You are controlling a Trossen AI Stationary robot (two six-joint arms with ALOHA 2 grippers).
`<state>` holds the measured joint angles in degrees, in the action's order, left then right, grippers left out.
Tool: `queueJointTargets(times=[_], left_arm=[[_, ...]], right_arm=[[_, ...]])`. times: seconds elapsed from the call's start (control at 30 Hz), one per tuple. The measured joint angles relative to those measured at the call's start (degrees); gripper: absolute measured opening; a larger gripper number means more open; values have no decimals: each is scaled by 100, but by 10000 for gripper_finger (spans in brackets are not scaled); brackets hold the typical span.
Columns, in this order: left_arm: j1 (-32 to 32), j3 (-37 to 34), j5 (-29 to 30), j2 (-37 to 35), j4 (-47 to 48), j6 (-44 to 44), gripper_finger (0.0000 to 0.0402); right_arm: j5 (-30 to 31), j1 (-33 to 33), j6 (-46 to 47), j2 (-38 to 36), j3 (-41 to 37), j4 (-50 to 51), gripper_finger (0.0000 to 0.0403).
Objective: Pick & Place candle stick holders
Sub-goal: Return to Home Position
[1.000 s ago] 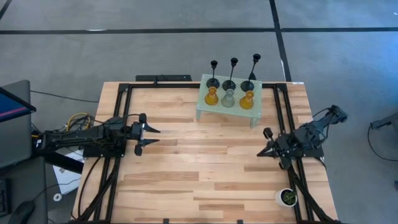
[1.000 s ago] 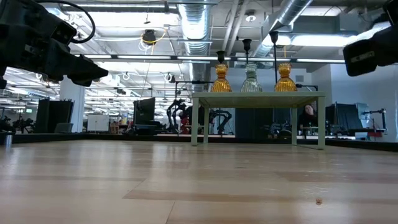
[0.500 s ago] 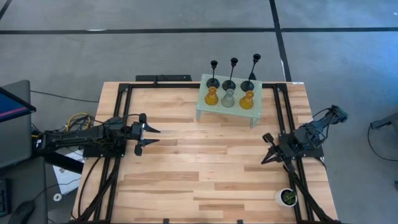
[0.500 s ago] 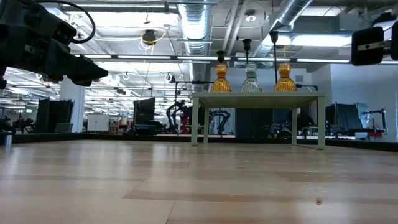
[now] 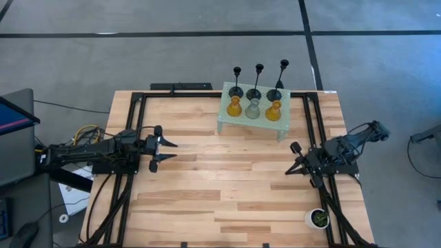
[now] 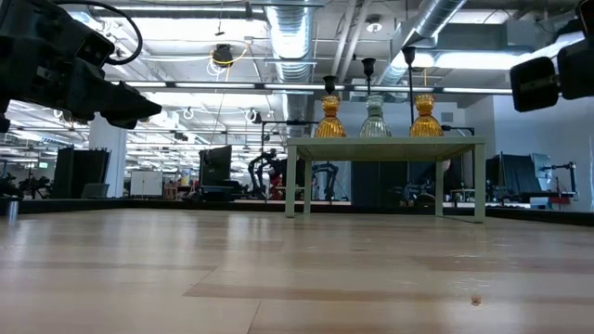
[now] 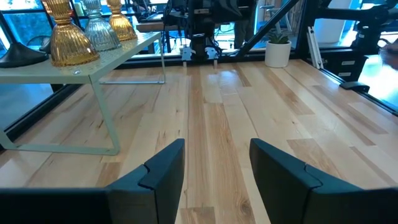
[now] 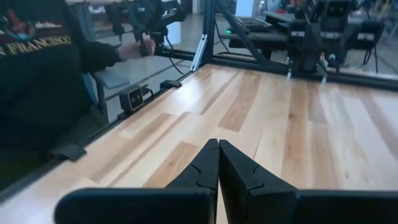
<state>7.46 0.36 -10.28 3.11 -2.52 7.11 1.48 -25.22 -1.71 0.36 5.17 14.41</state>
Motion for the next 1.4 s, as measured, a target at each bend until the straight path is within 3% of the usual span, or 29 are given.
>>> queueJointTargets(times=[1.4], left_arm=[[0, -2, -4, 0, -50, -7, 182]], right_arm=[[2, 5, 177, 2, 0, 7, 0]])
